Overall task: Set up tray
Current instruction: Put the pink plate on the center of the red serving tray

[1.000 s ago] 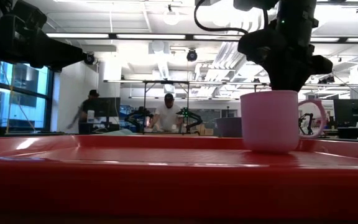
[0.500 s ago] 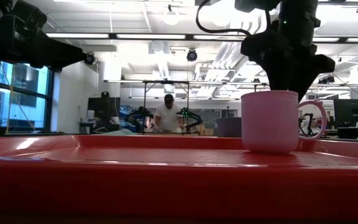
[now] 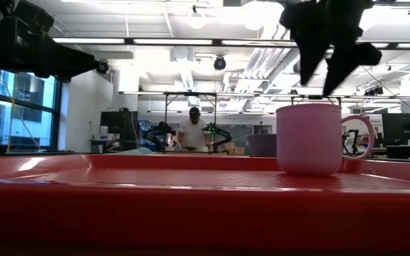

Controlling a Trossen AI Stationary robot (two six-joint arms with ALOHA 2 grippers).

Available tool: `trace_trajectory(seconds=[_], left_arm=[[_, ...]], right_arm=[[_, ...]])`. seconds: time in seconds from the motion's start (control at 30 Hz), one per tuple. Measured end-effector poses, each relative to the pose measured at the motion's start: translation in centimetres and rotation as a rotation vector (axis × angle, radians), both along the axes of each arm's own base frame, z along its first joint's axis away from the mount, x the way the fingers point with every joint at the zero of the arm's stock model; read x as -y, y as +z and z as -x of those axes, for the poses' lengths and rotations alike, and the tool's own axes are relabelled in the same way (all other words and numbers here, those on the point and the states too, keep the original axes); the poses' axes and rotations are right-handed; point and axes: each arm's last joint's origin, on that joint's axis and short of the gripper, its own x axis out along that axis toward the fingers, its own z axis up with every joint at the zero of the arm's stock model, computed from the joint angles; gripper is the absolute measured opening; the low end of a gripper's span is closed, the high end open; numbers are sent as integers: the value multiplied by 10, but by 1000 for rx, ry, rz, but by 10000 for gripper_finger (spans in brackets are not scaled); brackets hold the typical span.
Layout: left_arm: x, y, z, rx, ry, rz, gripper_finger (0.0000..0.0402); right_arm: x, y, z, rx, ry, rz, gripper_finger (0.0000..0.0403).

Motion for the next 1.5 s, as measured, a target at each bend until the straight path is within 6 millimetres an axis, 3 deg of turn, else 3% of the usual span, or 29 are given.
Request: trace_trajectory(seconds=[0.27,0.47,0.63,0.93,1.5], left_arm=[[0,0,0,0,0,0,193],[0,0,0,2,-1,7,193],[0,0,0,2,0,9,193],[0,0,0,2,0,11,193],[0,0,0,1,0,5,193]], right_arm=[[37,36,5,269,-99,163,246],[66,41,-13,405,-137,150,246],[79,23,-36,425,-146,57,246],[83,-23,-67,322,-171,-36,246],[87,-61,-81,218,-292,-46,246]])
